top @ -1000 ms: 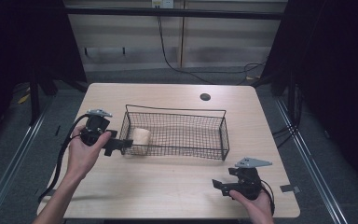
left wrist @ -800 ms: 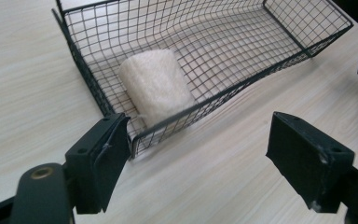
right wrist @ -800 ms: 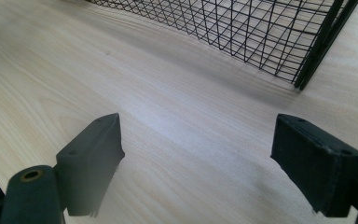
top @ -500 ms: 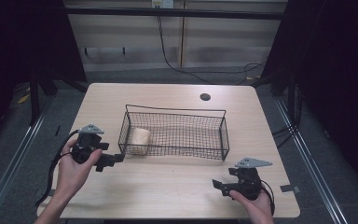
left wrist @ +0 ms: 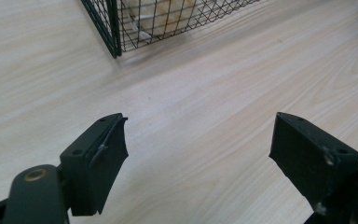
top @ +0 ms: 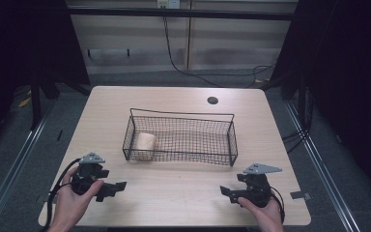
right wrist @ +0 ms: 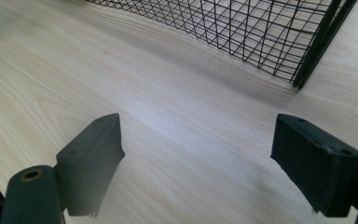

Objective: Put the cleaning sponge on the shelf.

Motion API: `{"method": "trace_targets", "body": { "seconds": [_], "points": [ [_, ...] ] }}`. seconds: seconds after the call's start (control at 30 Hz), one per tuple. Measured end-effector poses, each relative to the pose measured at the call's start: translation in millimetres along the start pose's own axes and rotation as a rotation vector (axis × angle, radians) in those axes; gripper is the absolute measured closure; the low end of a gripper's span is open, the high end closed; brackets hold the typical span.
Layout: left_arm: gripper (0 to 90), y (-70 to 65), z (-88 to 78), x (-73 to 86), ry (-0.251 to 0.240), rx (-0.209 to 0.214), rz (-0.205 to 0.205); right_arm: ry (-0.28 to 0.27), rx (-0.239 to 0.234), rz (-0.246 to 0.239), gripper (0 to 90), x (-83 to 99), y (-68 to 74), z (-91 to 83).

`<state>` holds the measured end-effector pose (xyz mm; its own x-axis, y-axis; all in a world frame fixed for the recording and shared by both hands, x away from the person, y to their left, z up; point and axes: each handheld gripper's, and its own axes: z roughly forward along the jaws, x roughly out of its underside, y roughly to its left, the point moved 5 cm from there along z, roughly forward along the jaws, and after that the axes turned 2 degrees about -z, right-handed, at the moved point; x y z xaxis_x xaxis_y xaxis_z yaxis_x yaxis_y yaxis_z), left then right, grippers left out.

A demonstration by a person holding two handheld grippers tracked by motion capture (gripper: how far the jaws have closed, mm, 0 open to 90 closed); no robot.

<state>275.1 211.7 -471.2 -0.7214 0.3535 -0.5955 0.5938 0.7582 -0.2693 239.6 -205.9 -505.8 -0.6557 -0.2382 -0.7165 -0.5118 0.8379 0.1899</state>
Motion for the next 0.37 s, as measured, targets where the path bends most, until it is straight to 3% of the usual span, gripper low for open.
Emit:
{"method": "trace_targets", "body": {
  "seconds": [0.07, 0.17, 0.23, 0.37],
  "points": [
    [18.2, 1.9, 1.9, 3.3, -0.03, 0.021, -0.023, 0.002, 0.001, -0.001, 16.0, 0.1, 0.0, 0.2],
    [18.4, 5.9, 2.2, 9.2, -0.053, -0.007, -0.005, 0.003, 0.004, -0.007, 16.1, 0.1, 0.2, 0.3],
    [18.3, 8.5, 1.0, 11.8, -0.054, -0.003, 0.018, 0.0, 0.007, -0.009, 16.3, 0.2, 0.1, 0.8],
    [18.4, 11.1, 0.8, 18.6, -0.065, -0.004, 0.02, 0.007, 0.03, -0.009, 17.9, 0.6, -2.9, 4.3]
  ]
}}
